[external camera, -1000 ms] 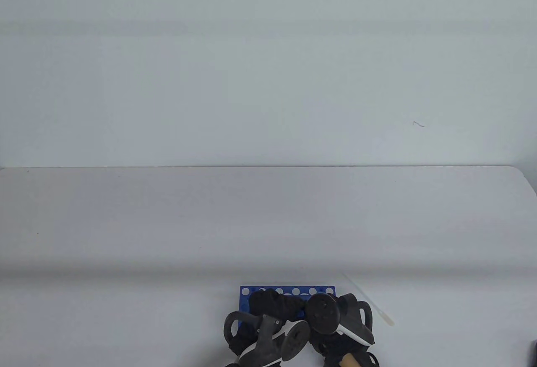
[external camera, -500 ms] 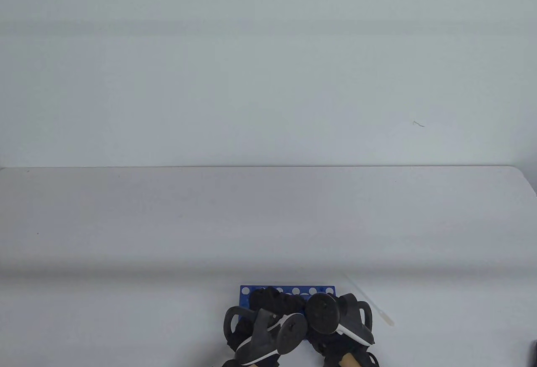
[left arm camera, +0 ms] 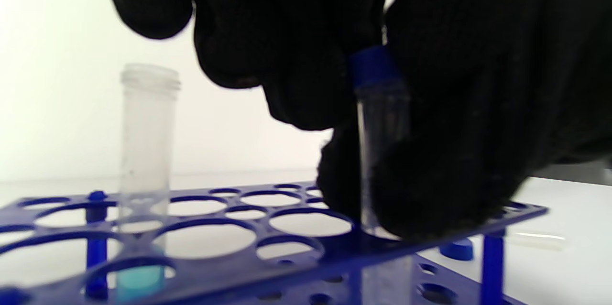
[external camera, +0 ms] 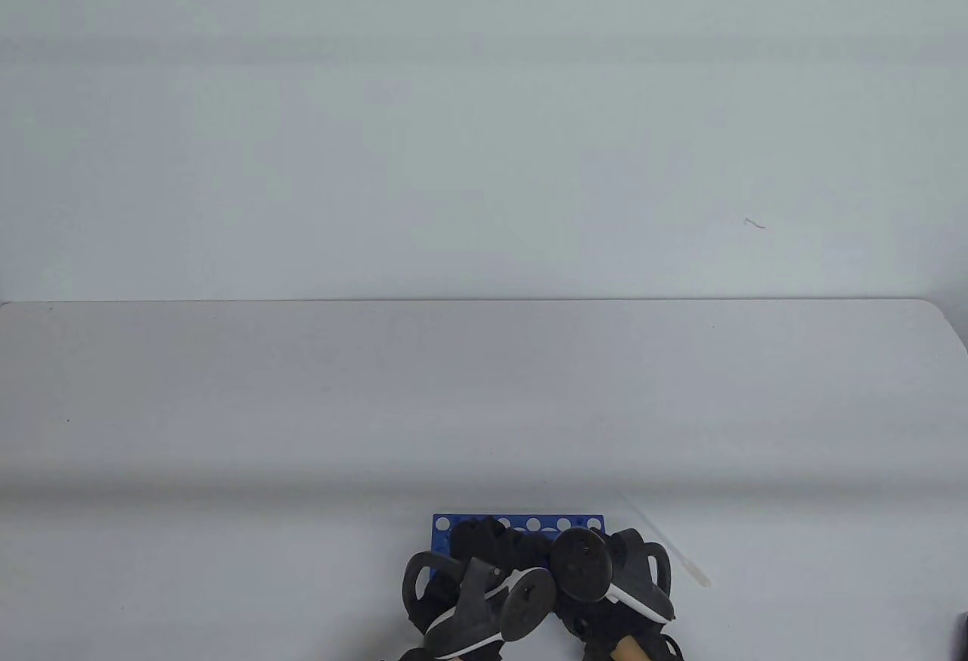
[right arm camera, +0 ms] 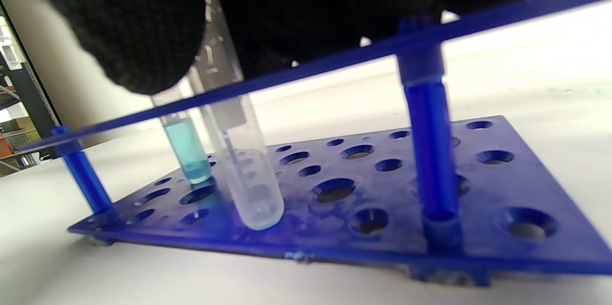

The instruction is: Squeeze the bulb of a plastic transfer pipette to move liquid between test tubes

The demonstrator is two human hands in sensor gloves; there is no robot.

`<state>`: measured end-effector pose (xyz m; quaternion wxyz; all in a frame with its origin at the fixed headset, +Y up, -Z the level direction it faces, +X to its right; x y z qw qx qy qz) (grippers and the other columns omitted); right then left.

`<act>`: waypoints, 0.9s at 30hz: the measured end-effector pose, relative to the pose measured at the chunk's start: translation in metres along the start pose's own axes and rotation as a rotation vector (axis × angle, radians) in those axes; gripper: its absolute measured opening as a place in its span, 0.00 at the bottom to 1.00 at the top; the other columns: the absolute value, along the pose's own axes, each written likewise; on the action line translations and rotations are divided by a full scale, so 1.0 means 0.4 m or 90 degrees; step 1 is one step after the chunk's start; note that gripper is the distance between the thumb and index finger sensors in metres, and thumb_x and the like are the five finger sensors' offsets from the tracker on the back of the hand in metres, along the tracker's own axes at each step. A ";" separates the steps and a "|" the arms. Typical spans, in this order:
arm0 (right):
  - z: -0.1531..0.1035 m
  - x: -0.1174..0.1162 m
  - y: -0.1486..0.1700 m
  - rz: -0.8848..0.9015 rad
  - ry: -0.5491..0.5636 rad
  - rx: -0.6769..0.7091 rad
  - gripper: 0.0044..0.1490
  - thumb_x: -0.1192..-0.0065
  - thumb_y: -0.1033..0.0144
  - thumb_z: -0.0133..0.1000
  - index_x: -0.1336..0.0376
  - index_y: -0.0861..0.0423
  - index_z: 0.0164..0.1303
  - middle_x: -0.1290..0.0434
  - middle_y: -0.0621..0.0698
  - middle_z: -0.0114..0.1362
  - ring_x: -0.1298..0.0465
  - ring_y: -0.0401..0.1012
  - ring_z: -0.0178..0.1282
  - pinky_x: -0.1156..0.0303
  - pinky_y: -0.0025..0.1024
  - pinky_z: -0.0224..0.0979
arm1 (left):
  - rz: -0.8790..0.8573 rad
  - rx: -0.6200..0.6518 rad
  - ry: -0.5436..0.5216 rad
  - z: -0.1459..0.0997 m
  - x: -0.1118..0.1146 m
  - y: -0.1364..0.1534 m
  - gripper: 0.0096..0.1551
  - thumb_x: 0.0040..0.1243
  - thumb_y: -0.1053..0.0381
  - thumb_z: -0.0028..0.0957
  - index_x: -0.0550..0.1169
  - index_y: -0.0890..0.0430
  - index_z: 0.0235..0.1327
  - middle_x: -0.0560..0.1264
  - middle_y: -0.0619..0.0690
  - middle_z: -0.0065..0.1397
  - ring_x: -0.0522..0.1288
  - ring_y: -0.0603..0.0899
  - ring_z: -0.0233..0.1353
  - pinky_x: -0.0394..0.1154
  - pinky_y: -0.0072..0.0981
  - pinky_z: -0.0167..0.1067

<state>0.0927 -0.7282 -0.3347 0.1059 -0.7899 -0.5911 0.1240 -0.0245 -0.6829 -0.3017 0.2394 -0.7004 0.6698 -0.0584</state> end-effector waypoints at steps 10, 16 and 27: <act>0.000 0.000 0.000 0.000 -0.001 0.000 0.32 0.26 0.48 0.37 0.28 0.49 0.49 0.21 0.46 0.41 0.25 0.43 0.42 0.32 0.51 0.59 | -0.169 -0.085 -0.077 -0.014 -0.074 0.091 0.33 0.59 0.30 0.47 0.80 0.46 0.60 0.85 0.42 0.57 0.77 0.51 0.60 0.71 0.53 0.68; 0.000 0.000 0.000 0.000 -0.001 -0.001 0.32 0.26 0.48 0.37 0.28 0.49 0.50 0.21 0.46 0.41 0.25 0.43 0.42 0.32 0.51 0.59 | -0.217 -0.150 -0.174 -0.050 -0.162 0.197 0.32 0.59 0.31 0.47 0.78 0.44 0.62 0.83 0.42 0.59 0.75 0.51 0.61 0.69 0.53 0.71; 0.000 -0.001 0.000 0.000 -0.001 -0.001 0.32 0.26 0.48 0.37 0.28 0.48 0.50 0.21 0.46 0.41 0.25 0.43 0.42 0.32 0.51 0.59 | -0.196 -0.395 -0.175 -0.122 -0.087 0.496 0.32 0.58 0.31 0.49 0.76 0.43 0.65 0.81 0.41 0.59 0.73 0.51 0.62 0.67 0.54 0.72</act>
Point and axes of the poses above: the tracker on the back of each hand, its own y axis roughly to the little-finger side, its own z axis roughly from the wrist to the fingertips, x = y × z, the point moved 2 cm from there along z, roughly from the wrist to the fingertips
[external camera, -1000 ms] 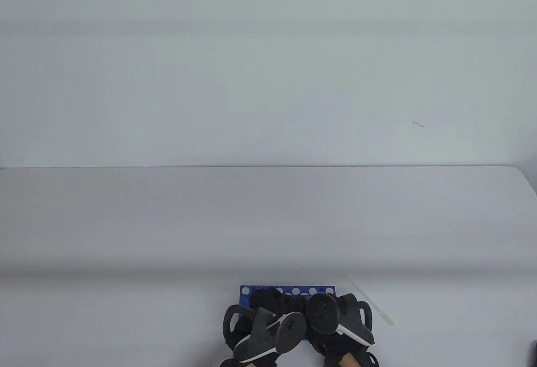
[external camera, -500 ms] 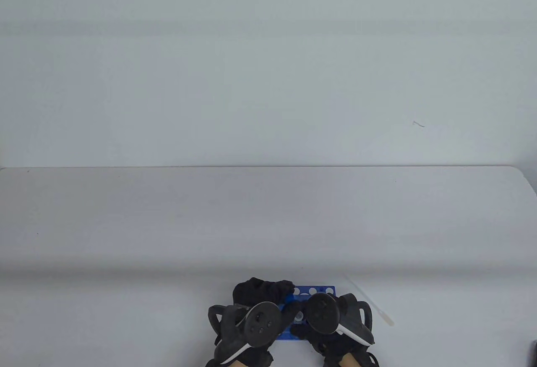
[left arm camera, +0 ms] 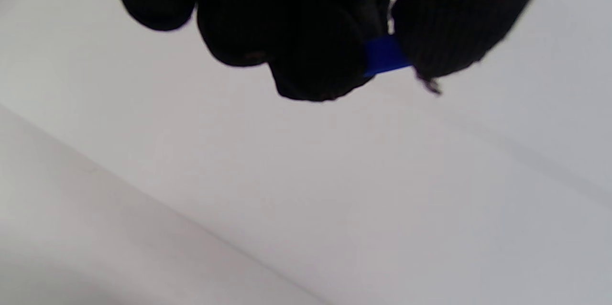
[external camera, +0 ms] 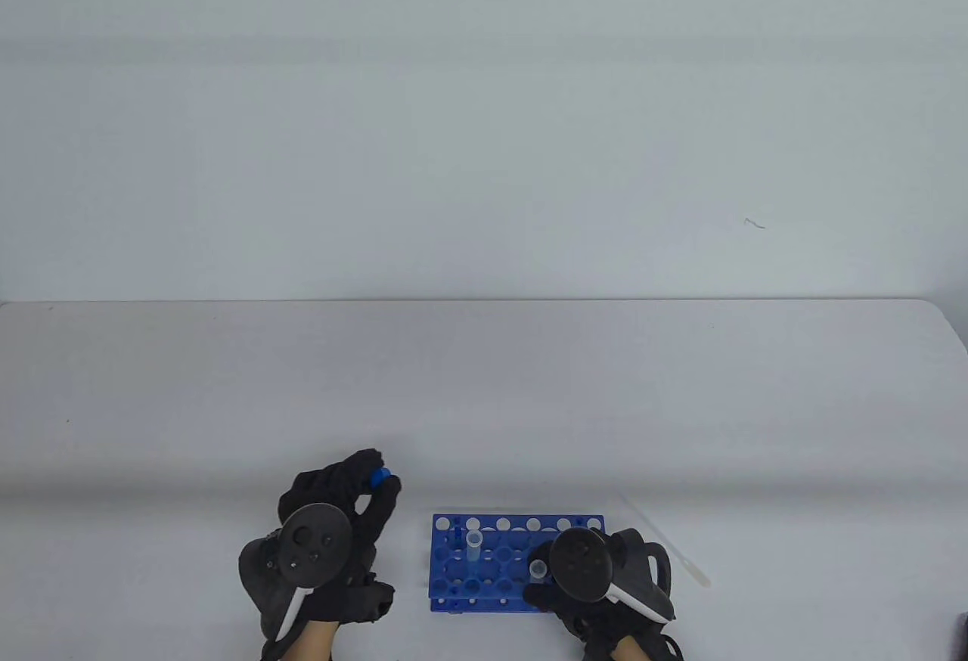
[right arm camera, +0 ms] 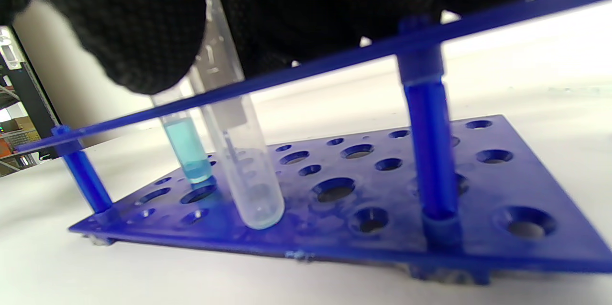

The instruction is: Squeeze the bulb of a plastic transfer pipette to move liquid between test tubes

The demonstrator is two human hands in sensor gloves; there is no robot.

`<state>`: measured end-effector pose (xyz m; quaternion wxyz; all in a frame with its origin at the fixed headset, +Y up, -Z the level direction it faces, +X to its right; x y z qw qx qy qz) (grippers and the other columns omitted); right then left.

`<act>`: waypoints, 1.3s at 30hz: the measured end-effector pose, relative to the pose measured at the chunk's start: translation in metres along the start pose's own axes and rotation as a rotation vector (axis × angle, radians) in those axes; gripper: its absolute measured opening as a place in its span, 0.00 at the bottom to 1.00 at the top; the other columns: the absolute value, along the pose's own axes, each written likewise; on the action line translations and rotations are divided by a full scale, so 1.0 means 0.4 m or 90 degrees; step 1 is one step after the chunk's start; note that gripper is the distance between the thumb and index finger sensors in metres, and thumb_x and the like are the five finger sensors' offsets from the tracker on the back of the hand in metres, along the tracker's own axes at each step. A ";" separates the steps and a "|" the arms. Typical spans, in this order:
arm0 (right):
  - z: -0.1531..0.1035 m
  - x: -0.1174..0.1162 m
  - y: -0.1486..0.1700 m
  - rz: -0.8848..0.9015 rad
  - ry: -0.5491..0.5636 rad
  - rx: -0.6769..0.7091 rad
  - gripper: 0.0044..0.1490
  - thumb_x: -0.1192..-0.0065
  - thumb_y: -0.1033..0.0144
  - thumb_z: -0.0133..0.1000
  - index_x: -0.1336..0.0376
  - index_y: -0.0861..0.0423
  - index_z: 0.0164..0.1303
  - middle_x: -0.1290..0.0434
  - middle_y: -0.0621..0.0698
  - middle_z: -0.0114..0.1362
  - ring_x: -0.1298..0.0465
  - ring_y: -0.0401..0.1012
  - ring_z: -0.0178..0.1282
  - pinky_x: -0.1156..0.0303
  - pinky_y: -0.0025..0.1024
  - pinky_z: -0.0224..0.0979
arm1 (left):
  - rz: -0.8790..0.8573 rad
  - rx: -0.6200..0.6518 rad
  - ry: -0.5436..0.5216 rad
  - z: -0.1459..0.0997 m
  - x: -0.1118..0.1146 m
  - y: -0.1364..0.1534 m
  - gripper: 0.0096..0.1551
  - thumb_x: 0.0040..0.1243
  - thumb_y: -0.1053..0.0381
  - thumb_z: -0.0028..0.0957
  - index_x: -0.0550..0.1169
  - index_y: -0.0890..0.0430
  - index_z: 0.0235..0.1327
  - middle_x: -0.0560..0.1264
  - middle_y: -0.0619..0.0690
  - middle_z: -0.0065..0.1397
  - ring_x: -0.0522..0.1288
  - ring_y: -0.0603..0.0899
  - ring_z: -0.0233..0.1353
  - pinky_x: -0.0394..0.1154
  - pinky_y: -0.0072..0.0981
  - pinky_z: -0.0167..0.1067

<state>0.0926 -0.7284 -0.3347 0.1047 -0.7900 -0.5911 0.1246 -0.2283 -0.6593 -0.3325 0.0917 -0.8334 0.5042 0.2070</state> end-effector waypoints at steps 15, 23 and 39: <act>0.002 0.000 0.000 0.005 -0.004 0.002 0.32 0.25 0.48 0.37 0.28 0.49 0.50 0.21 0.46 0.41 0.25 0.43 0.42 0.32 0.51 0.59 | 0.255 -0.079 0.197 -0.003 0.181 0.118 0.32 0.60 0.35 0.48 0.75 0.44 0.66 0.81 0.43 0.62 0.73 0.53 0.63 0.67 0.55 0.72; 0.003 0.000 0.001 0.005 -0.005 0.004 0.32 0.25 0.48 0.37 0.28 0.49 0.50 0.21 0.46 0.41 0.25 0.43 0.42 0.32 0.51 0.58 | 0.323 -0.040 0.281 -0.013 0.235 0.116 0.32 0.61 0.37 0.46 0.76 0.43 0.65 0.82 0.42 0.62 0.73 0.52 0.64 0.67 0.54 0.72; 0.004 0.000 0.001 0.005 -0.005 0.004 0.32 0.26 0.48 0.37 0.28 0.49 0.50 0.21 0.46 0.41 0.25 0.43 0.42 0.32 0.51 0.59 | 0.357 -0.019 0.314 -0.022 0.256 0.120 0.31 0.64 0.35 0.41 0.76 0.38 0.62 0.78 0.39 0.64 0.71 0.51 0.66 0.66 0.54 0.74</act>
Point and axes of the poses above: the tracker on the back of each hand, its own y axis roughly to the little-finger side, its own z axis roughly from the wrist to the fingertips, x = y × z, the point moved 2 cm from there along z, roughly from the wrist to the fingertips
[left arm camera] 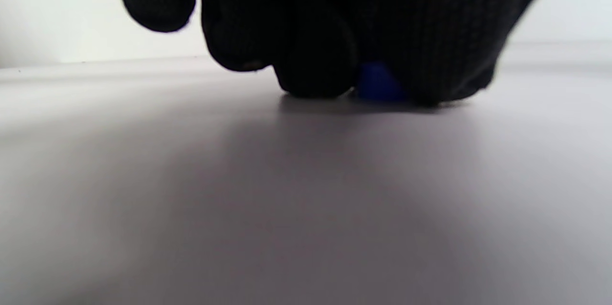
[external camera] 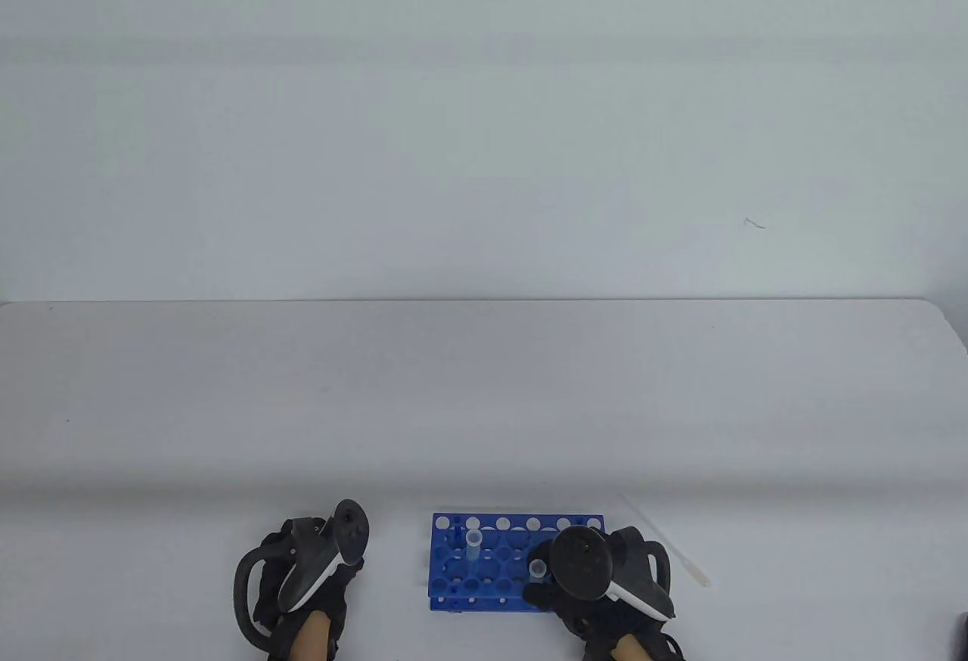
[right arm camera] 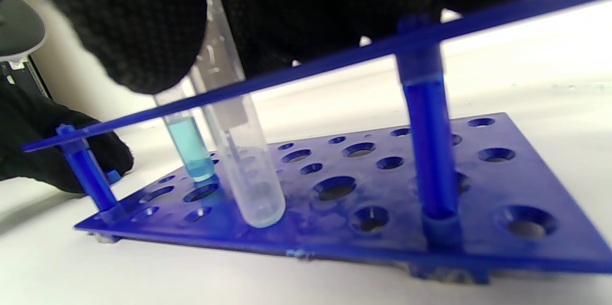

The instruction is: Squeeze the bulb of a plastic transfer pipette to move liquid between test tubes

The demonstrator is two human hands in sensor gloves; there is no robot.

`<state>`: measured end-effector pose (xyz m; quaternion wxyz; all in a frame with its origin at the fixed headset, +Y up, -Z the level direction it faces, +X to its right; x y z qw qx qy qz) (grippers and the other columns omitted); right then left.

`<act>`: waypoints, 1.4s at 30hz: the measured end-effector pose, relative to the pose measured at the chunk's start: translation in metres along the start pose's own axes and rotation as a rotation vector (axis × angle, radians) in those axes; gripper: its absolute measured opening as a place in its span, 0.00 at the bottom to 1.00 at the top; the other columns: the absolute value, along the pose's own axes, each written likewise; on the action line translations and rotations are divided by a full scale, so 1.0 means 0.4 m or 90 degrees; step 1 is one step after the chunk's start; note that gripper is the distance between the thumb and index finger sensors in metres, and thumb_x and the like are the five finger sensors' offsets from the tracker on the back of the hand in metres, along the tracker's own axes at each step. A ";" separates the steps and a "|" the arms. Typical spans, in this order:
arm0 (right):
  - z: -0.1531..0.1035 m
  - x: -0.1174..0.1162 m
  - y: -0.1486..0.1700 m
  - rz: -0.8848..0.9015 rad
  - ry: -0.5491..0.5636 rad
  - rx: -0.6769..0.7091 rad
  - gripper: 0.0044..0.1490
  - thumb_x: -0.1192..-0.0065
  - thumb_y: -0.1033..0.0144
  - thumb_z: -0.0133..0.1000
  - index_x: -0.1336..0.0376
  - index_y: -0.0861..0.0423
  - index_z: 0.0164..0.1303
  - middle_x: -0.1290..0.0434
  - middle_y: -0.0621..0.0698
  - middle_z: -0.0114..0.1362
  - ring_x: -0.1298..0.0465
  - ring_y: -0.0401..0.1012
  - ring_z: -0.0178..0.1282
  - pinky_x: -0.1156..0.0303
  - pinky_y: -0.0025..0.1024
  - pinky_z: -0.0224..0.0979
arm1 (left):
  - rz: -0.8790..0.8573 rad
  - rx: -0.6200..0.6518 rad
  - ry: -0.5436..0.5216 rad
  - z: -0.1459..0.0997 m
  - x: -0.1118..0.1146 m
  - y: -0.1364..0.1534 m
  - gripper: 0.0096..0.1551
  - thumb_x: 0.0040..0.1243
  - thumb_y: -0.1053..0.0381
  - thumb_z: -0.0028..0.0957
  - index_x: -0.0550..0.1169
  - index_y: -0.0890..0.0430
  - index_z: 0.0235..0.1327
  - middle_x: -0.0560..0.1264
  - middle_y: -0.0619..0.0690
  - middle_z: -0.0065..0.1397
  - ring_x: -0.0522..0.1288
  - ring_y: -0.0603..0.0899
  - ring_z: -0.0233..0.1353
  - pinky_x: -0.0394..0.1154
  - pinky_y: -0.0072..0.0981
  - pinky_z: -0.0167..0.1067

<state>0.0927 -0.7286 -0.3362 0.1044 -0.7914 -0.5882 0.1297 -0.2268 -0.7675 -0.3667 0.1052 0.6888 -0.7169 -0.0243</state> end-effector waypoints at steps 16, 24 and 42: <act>-0.001 -0.001 -0.002 -0.014 -0.005 0.001 0.32 0.26 0.48 0.37 0.29 0.48 0.51 0.22 0.46 0.42 0.25 0.43 0.43 0.32 0.51 0.59 | -0.296 0.013 -0.124 -0.049 -0.113 0.051 0.43 0.59 0.32 0.45 0.66 0.41 0.77 0.70 0.44 0.79 0.67 0.55 0.75 0.62 0.57 0.77; -0.001 -0.001 -0.001 -0.004 -0.026 0.007 0.34 0.26 0.50 0.38 0.29 0.49 0.54 0.22 0.47 0.44 0.25 0.43 0.44 0.33 0.51 0.60 | -0.492 0.144 -0.192 -0.080 -0.168 0.035 0.46 0.54 0.30 0.47 0.60 0.42 0.81 0.65 0.46 0.84 0.64 0.56 0.80 0.61 0.59 0.79; -0.080 0.194 0.269 0.286 0.056 -0.188 0.42 0.30 0.52 0.44 0.33 0.61 0.66 0.24 0.61 0.66 0.26 0.56 0.61 0.36 0.61 0.66 | -0.608 0.178 -0.293 -0.131 -0.199 0.026 0.48 0.48 0.28 0.51 0.54 0.44 0.84 0.61 0.47 0.86 0.62 0.57 0.82 0.61 0.59 0.80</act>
Point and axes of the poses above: the tracker on the back of each hand, its own y axis roughly to the little-finger side, its own z axis roughly from the wrist to the fingertips, x = y × z, the point moved 2 cm from there along z, roughly from the wrist to the fingertips
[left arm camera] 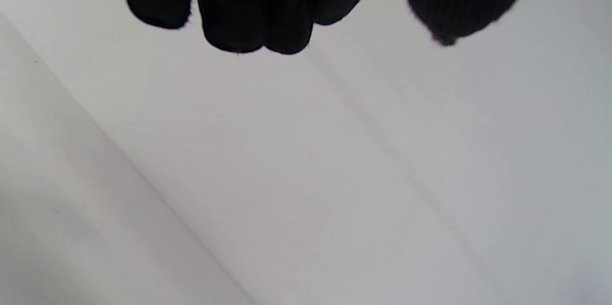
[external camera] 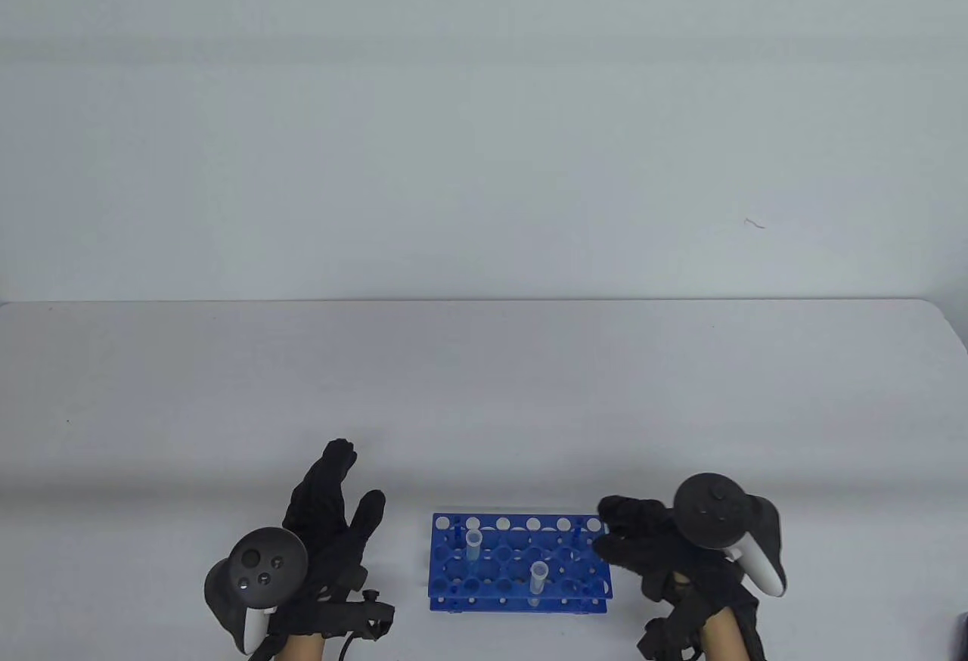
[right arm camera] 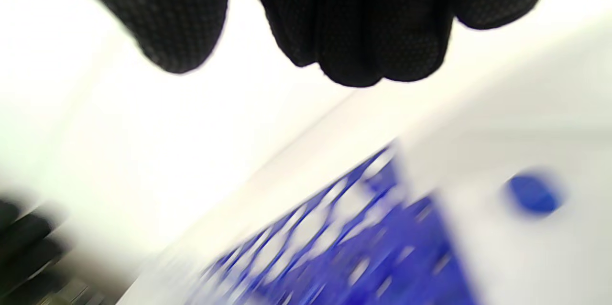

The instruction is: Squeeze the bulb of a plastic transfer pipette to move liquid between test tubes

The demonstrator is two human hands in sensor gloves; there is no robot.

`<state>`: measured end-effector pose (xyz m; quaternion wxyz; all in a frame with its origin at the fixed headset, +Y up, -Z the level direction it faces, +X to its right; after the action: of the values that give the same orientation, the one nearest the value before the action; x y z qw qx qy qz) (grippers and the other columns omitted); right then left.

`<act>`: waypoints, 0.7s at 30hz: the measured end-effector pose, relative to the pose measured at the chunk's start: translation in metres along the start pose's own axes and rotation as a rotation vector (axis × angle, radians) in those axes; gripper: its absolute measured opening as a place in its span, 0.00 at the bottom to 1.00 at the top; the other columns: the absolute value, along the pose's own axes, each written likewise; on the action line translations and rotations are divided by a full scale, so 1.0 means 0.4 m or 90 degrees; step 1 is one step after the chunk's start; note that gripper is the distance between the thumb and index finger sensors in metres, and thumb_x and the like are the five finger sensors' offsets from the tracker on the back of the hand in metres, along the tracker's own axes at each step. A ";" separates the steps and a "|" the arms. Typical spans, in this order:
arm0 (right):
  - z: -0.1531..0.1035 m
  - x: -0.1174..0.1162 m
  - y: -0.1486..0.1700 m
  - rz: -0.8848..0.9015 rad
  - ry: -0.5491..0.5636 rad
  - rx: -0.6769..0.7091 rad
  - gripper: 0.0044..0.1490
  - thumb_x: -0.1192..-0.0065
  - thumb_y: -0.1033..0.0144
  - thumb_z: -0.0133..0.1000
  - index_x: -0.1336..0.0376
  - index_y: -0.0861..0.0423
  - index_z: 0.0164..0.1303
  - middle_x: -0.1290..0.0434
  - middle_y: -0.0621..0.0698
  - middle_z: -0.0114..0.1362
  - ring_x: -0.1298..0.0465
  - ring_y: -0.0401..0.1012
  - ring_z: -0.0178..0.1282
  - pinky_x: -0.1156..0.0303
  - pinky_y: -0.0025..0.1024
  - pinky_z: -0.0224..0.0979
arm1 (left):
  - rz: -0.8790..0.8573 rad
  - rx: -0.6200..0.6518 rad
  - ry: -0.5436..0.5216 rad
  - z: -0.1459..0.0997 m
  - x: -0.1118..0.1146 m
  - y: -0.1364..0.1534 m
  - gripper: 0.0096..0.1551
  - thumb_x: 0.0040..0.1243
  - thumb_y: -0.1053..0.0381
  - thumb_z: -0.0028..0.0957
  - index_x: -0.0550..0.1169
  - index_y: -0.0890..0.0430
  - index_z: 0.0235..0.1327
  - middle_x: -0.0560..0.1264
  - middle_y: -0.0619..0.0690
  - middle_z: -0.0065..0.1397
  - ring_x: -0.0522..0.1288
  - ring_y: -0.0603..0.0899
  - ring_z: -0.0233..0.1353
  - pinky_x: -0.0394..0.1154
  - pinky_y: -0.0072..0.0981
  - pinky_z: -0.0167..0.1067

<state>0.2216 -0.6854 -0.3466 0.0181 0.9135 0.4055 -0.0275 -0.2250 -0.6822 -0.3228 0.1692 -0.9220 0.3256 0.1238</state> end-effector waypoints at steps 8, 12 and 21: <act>0.036 -0.032 0.141 -0.346 0.003 -0.209 0.40 0.28 0.55 0.43 0.33 0.60 0.64 0.23 0.59 0.63 0.24 0.53 0.58 0.34 0.59 0.64 | 0.016 0.004 0.010 -0.001 0.010 -0.004 0.47 0.47 0.29 0.51 0.55 0.44 0.84 0.61 0.47 0.86 0.62 0.58 0.82 0.61 0.59 0.79; 0.045 -0.073 0.164 -0.479 -0.066 -0.248 0.39 0.28 0.56 0.42 0.33 0.58 0.63 0.23 0.57 0.62 0.24 0.52 0.57 0.33 0.58 0.64 | 0.009 -0.012 0.014 0.000 0.011 0.008 0.47 0.48 0.29 0.52 0.55 0.45 0.83 0.62 0.48 0.86 0.62 0.58 0.81 0.61 0.59 0.79; 0.047 -0.103 0.195 -0.504 -0.034 -0.209 0.33 0.29 0.55 0.41 0.32 0.53 0.57 0.21 0.53 0.54 0.23 0.48 0.52 0.32 0.55 0.63 | 0.019 -0.013 0.025 -0.001 0.022 0.011 0.46 0.48 0.29 0.52 0.56 0.45 0.83 0.63 0.48 0.85 0.63 0.58 0.81 0.62 0.59 0.79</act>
<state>0.2511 -0.7692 -0.3617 0.1615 0.6713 0.7234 0.0092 -0.2211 -0.6904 -0.3266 0.1516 -0.9209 0.3414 0.1113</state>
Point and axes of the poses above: the tracker on the back of each hand, its own y axis roughly to the little-finger side, its own z axis roughly from the wrist to the fingertips, x = y × z, the point moved 2 cm from there along z, roughly from the wrist to the fingertips
